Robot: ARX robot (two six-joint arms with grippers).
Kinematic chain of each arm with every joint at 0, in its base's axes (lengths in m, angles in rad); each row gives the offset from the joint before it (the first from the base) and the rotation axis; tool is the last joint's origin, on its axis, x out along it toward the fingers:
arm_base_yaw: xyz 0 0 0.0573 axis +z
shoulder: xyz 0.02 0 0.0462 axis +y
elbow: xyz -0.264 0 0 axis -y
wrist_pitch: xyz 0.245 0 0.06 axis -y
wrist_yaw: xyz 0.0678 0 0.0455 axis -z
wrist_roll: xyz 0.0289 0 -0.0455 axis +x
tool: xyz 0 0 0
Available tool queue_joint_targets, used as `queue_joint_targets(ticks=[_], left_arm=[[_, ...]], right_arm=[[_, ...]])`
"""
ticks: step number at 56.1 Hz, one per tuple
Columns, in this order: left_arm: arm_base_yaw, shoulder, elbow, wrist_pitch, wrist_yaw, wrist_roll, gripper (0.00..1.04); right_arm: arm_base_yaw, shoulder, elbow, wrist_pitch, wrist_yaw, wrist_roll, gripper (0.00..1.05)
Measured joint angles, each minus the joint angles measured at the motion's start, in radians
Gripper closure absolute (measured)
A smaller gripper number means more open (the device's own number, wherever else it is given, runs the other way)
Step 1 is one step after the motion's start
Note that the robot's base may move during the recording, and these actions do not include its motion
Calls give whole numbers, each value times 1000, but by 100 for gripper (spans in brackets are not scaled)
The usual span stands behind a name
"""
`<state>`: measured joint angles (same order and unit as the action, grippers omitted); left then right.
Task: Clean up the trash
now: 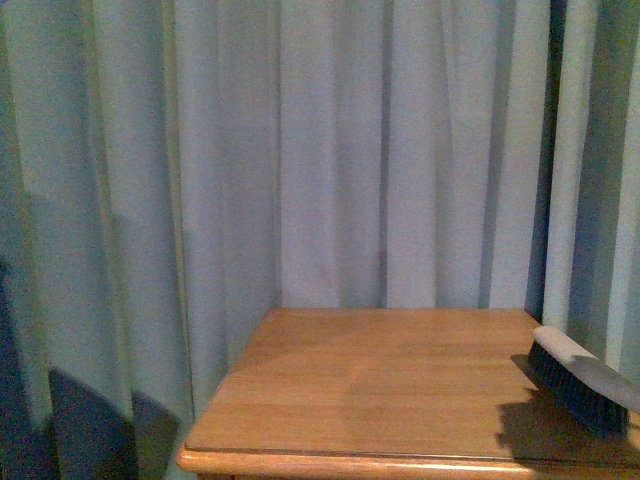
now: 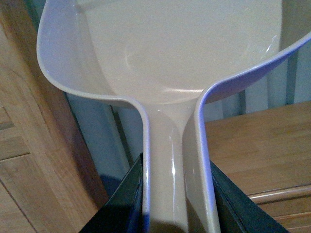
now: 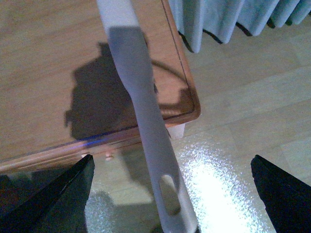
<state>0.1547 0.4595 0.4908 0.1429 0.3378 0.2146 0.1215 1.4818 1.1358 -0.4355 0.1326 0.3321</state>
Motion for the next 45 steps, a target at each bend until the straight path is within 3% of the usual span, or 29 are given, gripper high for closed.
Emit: queue_joint_targets(ticks=[30, 31, 45], left_arm=[[0, 0, 0, 0, 0, 0, 77], [0, 0, 0, 0, 0, 0, 77], [0, 0, 0, 0, 0, 0, 77]], right_arm=[[6, 246, 78, 26, -12, 47, 7], [10, 298, 78, 63, -10, 50, 37], [10, 298, 78, 74, -13, 45, 74]])
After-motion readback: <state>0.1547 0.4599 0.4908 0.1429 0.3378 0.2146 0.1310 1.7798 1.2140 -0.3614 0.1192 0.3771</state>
